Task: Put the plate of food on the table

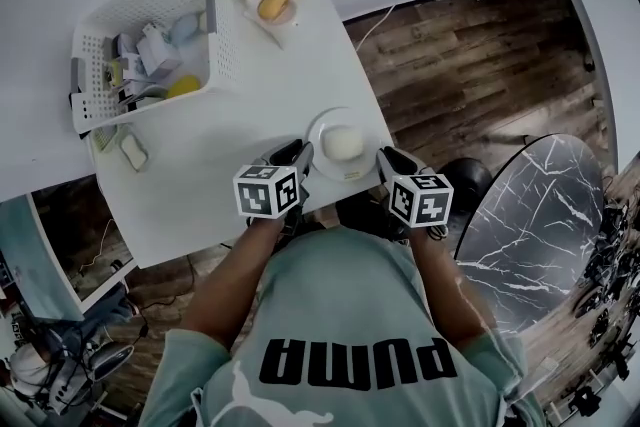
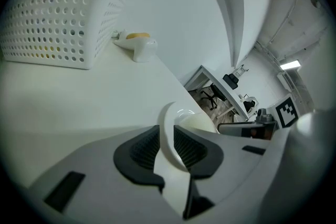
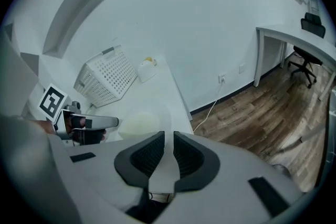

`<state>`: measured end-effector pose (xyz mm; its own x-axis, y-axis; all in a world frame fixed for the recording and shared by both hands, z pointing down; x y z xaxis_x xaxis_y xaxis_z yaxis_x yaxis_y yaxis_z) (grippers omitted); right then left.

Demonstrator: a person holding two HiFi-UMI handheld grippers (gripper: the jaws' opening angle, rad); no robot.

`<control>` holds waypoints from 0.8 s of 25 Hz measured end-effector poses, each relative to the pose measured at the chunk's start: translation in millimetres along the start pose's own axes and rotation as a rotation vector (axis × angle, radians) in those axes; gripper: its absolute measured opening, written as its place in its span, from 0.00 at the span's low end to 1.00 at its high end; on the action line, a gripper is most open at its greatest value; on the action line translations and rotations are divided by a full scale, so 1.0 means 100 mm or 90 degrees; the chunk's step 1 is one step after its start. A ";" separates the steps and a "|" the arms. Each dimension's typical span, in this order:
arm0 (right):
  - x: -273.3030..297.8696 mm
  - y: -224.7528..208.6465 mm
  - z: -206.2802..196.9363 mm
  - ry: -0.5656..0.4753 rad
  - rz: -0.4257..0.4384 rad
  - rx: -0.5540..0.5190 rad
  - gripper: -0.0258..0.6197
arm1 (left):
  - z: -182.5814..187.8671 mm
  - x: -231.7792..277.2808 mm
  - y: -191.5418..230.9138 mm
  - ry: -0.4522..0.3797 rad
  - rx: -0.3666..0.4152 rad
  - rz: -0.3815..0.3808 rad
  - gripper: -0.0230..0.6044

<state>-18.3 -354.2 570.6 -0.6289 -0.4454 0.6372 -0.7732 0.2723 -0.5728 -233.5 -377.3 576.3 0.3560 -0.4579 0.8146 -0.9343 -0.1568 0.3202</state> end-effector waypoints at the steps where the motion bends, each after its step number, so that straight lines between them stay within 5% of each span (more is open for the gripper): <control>1: 0.01 0.00 0.00 0.003 0.003 0.001 0.10 | -0.01 0.01 0.00 0.007 -0.002 -0.001 0.15; 20: 0.09 -0.05 -0.02 0.000 0.045 0.099 0.10 | -0.05 0.15 -0.02 0.046 -0.049 -0.018 0.13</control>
<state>-20.4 -357.9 580.5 -0.6816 -0.4301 0.5920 -0.7048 0.1683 -0.6892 -226.0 -379.5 590.4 0.3849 -0.3903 0.8364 -0.9208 -0.1000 0.3770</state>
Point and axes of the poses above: the fingertips, and each gripper's own axes: x forward along the fingers, y to its left, z out of its top, the point moved 6 cm from there along -x, backward along the fingers, and after that the axes turned 12 degrees about z, right-handed, at the moved point
